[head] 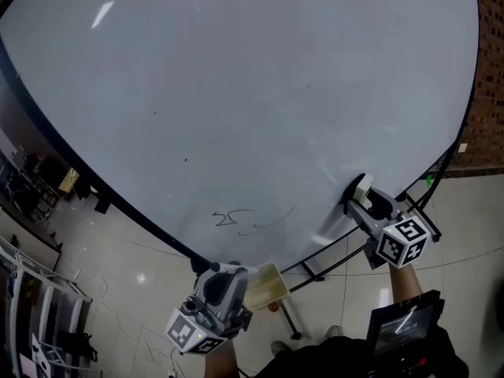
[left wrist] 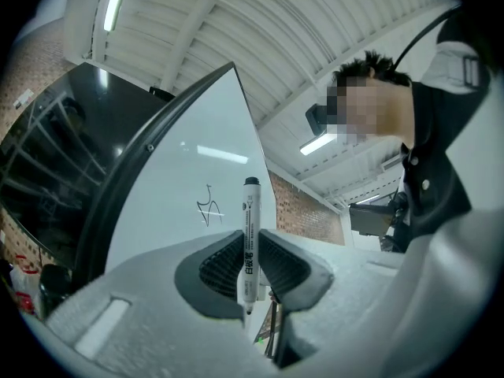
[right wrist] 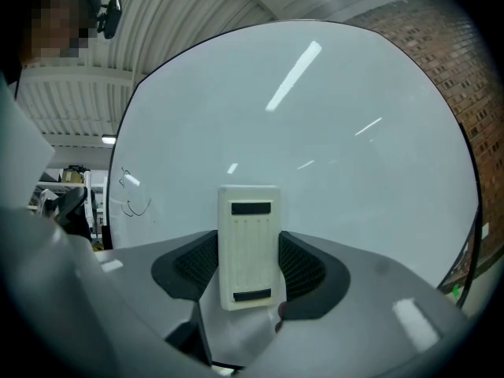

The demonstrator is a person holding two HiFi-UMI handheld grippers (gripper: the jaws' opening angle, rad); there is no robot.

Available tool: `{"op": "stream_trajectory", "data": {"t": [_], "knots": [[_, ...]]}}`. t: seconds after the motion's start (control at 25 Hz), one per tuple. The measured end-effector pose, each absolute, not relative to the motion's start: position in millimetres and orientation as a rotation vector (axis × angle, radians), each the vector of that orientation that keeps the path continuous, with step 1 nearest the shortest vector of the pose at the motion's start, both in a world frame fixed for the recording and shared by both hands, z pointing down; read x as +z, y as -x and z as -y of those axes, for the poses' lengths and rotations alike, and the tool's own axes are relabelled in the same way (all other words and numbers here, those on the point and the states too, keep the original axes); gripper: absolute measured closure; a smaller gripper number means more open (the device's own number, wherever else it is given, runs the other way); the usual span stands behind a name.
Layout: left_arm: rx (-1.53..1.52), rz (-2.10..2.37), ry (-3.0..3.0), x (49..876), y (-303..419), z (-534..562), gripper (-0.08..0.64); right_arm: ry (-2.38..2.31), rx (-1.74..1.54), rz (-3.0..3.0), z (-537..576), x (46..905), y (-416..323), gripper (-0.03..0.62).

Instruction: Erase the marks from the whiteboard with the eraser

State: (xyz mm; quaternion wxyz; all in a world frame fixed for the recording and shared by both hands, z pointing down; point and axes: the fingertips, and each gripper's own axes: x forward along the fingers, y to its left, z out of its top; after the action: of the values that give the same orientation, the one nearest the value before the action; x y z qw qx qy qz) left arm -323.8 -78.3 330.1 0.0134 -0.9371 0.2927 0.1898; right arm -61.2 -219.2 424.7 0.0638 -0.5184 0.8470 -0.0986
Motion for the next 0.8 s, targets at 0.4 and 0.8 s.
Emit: {"op": "stream_trajectory", "data": {"t": [0.4, 0.8], "knots": [[0.666, -0.718, 2.968, 338, 384, 73, 0.502, 1.584, -0.239, -2.558, 191, 407, 178, 0.351], [0.725, -0.562, 3.0, 337, 421, 51, 0.502, 1.421, -0.109, -2.716, 142, 374, 319, 0.351]]}}
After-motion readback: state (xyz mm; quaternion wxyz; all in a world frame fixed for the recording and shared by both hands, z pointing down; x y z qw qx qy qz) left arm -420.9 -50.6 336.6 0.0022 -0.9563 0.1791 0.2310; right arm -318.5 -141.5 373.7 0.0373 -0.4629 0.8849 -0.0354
